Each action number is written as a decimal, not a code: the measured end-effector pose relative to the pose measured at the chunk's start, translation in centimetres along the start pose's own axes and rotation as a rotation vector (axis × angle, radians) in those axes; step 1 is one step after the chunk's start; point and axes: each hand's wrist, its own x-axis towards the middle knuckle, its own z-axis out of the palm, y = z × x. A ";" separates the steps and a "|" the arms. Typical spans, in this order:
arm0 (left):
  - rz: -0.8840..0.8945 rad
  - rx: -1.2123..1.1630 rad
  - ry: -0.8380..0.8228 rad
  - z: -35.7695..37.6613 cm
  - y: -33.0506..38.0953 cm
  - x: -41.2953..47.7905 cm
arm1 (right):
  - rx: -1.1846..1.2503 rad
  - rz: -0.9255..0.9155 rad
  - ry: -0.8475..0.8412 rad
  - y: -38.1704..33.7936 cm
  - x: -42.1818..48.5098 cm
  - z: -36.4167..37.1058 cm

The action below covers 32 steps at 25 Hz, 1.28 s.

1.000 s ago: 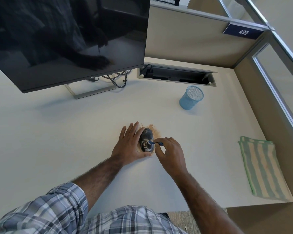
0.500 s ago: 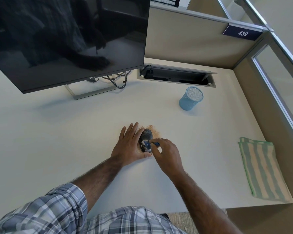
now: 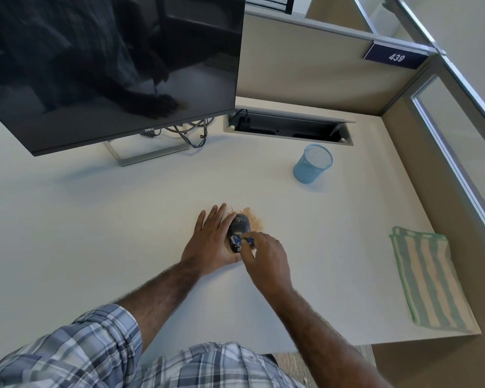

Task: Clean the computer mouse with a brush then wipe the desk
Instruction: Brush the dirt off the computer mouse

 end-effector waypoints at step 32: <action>-0.012 0.009 -0.021 0.1 -0.1 0.0 | -0.050 -0.041 -0.163 3.0 0.3 -2.4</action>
